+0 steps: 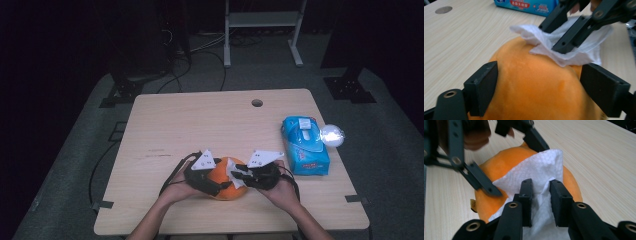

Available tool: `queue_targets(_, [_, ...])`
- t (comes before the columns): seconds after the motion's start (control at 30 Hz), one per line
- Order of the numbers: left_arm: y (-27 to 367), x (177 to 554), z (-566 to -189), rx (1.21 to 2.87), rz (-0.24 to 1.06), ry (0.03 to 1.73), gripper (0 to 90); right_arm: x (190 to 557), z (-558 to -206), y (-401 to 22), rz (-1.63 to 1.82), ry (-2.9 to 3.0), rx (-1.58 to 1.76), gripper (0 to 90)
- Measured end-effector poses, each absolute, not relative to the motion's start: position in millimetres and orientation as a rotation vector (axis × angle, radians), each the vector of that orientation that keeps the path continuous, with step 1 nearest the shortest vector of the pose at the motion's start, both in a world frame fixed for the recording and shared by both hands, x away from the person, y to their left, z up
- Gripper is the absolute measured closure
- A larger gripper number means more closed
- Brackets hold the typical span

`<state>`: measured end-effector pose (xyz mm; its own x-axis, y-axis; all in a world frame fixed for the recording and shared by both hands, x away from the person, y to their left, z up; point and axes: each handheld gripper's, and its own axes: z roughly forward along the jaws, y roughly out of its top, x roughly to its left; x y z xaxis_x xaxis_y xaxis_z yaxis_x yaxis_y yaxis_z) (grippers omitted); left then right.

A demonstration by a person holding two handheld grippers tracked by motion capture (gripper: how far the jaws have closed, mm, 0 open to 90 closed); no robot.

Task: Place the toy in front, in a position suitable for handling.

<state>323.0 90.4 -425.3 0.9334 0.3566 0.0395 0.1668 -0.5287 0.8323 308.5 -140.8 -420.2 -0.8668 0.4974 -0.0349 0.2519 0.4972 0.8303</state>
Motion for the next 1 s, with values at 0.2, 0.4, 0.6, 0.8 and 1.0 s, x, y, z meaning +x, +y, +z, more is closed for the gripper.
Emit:
queue_targets(0.2, [101.0,321.0,-414.7,2.171,0.274,0.368,14.7,307.3,-420.1,-144.2,1.288,2.459,0.675,76.3])
queue_targets(0.4, [108.2,326.0,-424.1,2.18,0.27,0.375,19.3,304.9,-414.1,-149.8,1.263,2.484,0.66,81.9])
queue_targets(0.6, [114.9,331.1,-429.8,2.16,0.244,0.393,23.3,306.0,-413.7,-164.2,1.239,2.499,0.691,82.6])
queue_targets(0.8, [116.8,332.5,-437.7,2.129,0.213,0.389,26.8,311.1,-412.8,-171.9,1.281,2.486,0.747,82.7])
queue_targets(1.0, [116.5,332.4,-441.0,2.116,0.185,0.382,29.6,319.3,-408.5,-162.4,1.321,2.469,0.759,82.6])
